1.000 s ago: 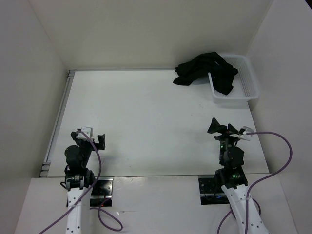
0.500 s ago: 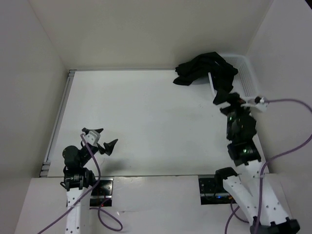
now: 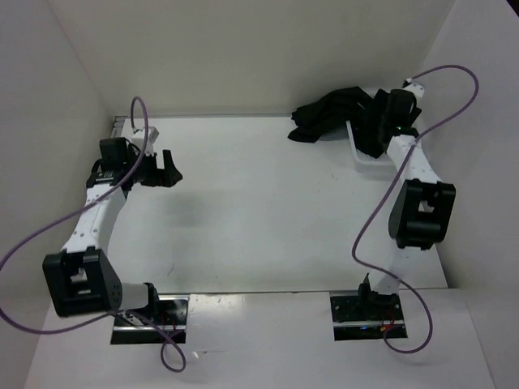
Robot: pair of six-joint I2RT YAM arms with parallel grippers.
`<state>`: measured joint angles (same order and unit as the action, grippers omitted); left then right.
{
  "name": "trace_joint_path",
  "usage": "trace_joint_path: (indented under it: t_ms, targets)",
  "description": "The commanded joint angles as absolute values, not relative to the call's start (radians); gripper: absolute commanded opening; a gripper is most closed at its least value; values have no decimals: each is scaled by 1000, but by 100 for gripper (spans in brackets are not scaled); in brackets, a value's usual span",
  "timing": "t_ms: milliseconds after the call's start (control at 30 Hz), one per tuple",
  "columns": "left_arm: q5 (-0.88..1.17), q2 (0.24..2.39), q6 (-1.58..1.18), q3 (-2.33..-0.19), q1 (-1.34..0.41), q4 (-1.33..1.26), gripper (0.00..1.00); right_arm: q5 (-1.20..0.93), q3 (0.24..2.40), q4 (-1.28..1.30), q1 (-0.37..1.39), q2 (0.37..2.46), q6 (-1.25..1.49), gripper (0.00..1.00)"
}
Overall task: Fold and stack the shorts
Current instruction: Grab the shorts from the pile
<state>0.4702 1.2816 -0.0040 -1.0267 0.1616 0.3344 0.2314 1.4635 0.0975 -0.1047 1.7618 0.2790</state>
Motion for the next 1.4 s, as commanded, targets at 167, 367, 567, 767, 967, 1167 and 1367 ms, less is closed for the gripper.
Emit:
trace_joint_path:
  t_ms: [167,367,567,767,967,1167,1367]
  targets:
    - [566,1425,0,-1101,135,588,100,43,1750,202,-192,2091,264,99]
    - [463,1482,0,-1121,88,588,100,-2,1844,242,-201,2221,275,99]
    - [449,1491,0,-1132,66,600,100,72,1951,299,-192,2322,295,99]
    - [485,1491,0,-1152,66,620,100,97,2003,308,-201,2355,304,67]
    - [474,1491,0,-1161,66,620,100,86,2028,334,-212,2295,314,0]
    - [494,1482,0,-1221,66,577,100,86,2046,322,-190,2093,302,0]
    - [515,1462,0,-1266,66,525,100,219,2152,313,-69,1890,216,0]
